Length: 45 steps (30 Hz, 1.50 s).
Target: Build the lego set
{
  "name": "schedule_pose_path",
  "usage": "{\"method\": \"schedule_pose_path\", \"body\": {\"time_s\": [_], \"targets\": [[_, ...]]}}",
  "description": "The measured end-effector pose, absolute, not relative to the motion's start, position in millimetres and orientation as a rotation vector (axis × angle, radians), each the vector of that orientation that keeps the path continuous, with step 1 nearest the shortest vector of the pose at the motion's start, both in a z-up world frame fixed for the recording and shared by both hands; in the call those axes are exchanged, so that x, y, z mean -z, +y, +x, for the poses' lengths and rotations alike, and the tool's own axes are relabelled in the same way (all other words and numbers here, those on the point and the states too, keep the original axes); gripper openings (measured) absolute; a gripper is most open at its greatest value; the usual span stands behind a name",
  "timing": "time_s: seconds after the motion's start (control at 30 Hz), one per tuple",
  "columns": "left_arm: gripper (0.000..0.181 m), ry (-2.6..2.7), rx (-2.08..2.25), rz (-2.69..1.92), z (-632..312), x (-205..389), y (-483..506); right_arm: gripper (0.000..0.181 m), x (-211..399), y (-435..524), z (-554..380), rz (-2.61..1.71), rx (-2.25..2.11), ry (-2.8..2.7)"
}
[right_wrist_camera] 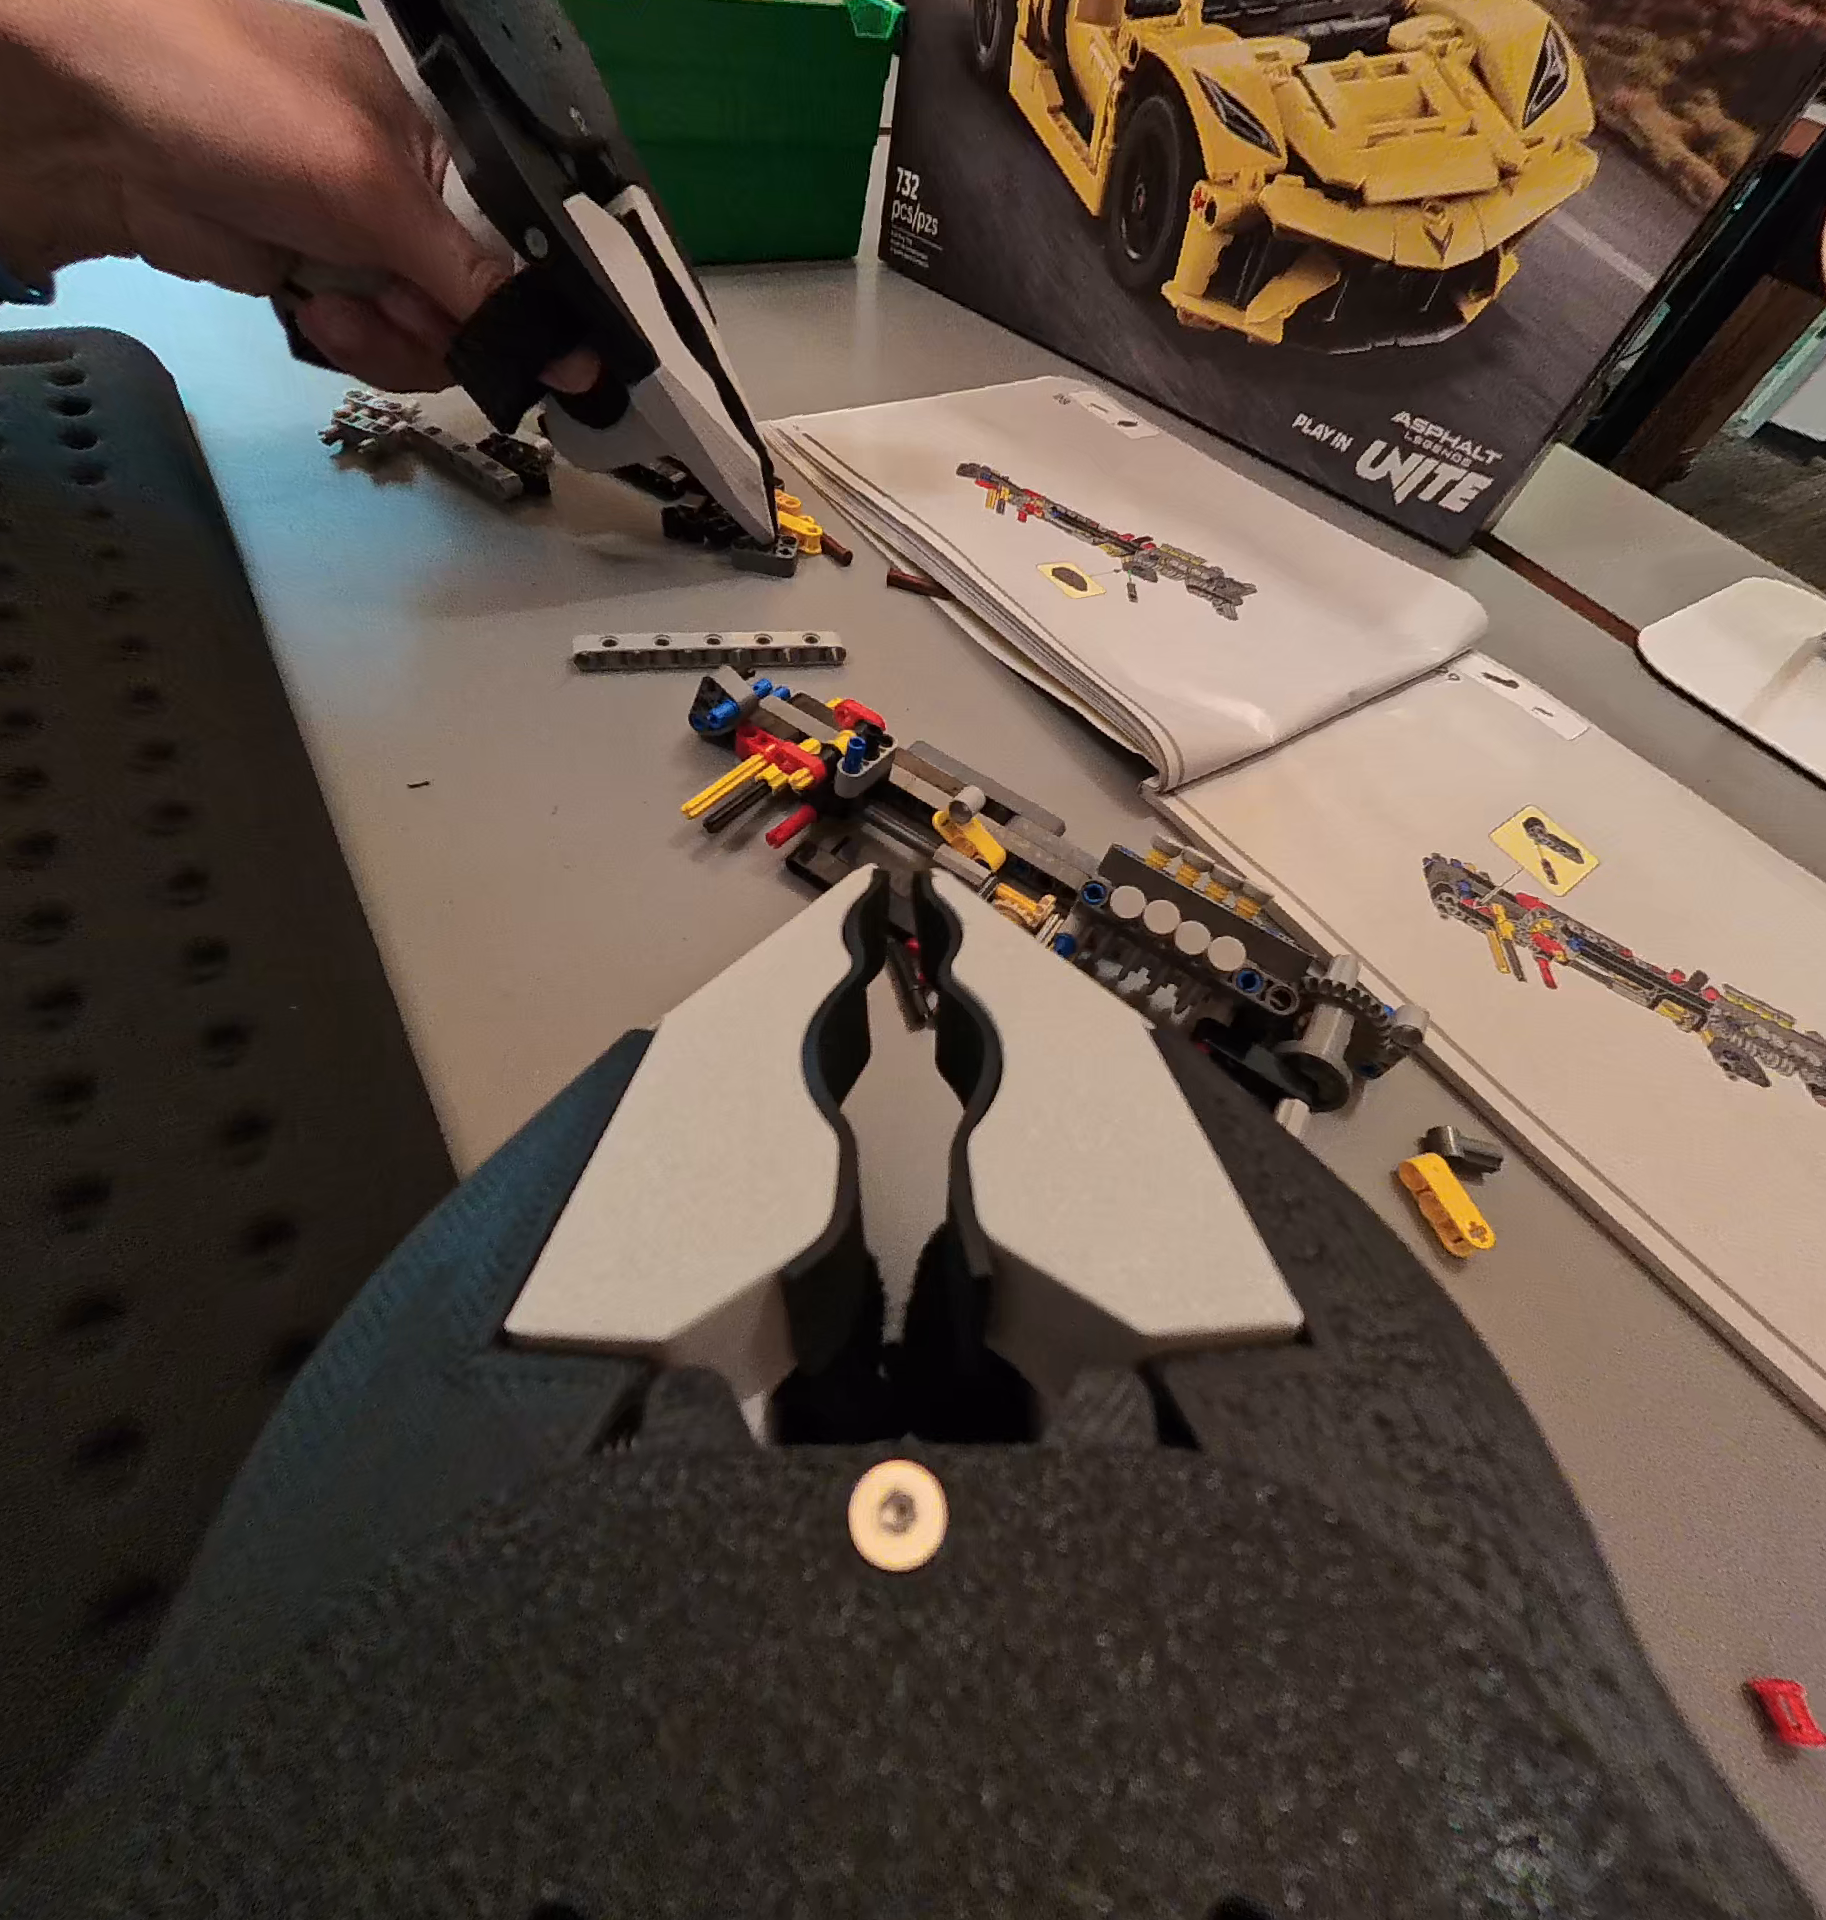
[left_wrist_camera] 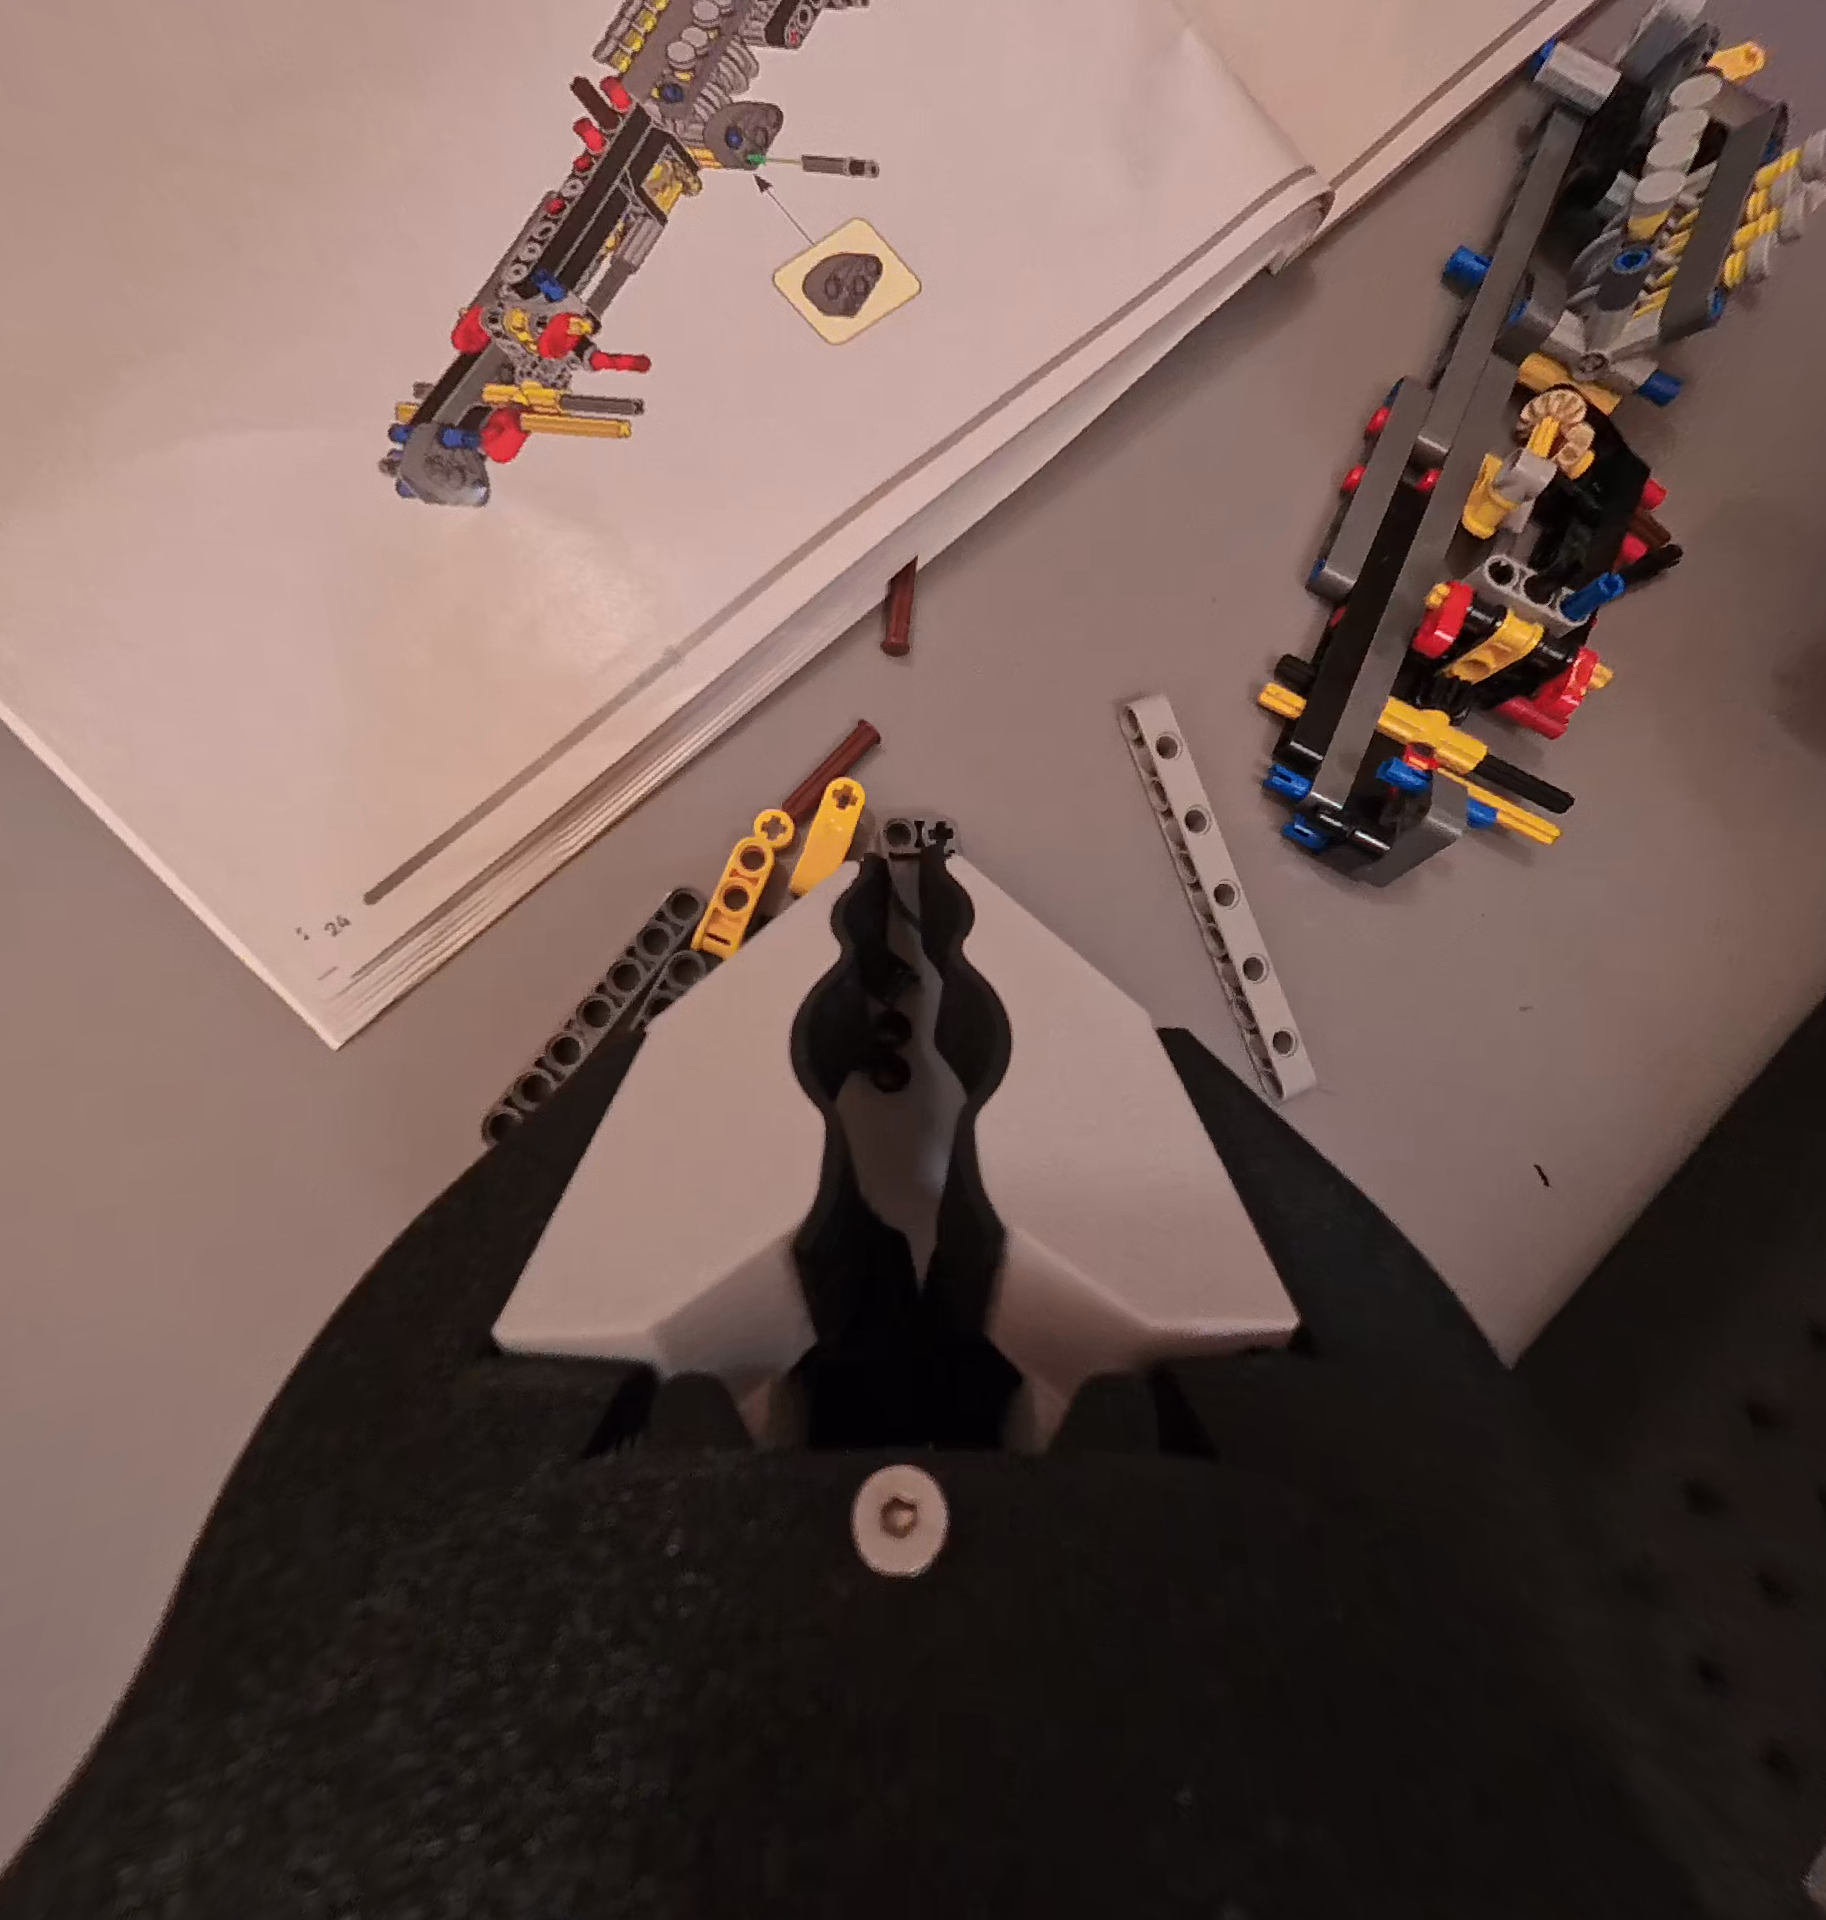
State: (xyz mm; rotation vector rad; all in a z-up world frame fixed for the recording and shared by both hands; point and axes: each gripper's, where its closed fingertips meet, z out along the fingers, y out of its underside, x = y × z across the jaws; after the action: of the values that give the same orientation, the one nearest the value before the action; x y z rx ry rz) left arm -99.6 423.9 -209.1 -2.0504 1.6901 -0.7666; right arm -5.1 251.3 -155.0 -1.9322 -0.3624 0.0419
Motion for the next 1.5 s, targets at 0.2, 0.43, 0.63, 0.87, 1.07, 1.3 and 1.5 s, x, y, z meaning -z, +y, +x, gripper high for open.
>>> {"method": "schedule_pose_path", "body": {"time_s": [0.2, 0.43, 0.63, 0.87, 1.07, 1.3, 1.5], "targets": [[0.000, 1.720, 0.668, -1.992, -104.5, 208.2, 431.9, 0.003, 152.2, 251.1, -3.5, -1.919, -0.040, -0.350], [0.000, 1.689, 0.673, -1.951, -109.6, 195.4, 434.6, 0.003, 153.1, 251.8, -3.0, -1.922, -0.032, -0.352], [0.000, 1.703, 0.740, -1.886, -105.6, 175.8, 419.2, 0.003, 155.3, 252.3, -3.6, -1.930, -0.021, -0.363], [0.029, 1.723, 0.609, -1.904, -104.2, 195.6, 421.6, 0.003, 156.0, 252.5, -3.5, -1.935, -0.027, -0.360], [0.021, 1.749, 0.457, -1.888, -105.8, 208.0, 428.5, 0.003, 156.3, 252.6, -3.6, -1.936, -0.036, -0.358], [0.013, 1.778, 0.413, -1.891, -107.0, 214.9, 430.2, 0.003, 157.7, 252.6, -4.1, -1.941, -0.038, -0.361], [0.013, 1.764, 0.486, -1.800, -103.9, 187.2, 421.4, 0.003, 157.6, 252.4, -4.2, -1.941, -0.040, -0.361]]}}
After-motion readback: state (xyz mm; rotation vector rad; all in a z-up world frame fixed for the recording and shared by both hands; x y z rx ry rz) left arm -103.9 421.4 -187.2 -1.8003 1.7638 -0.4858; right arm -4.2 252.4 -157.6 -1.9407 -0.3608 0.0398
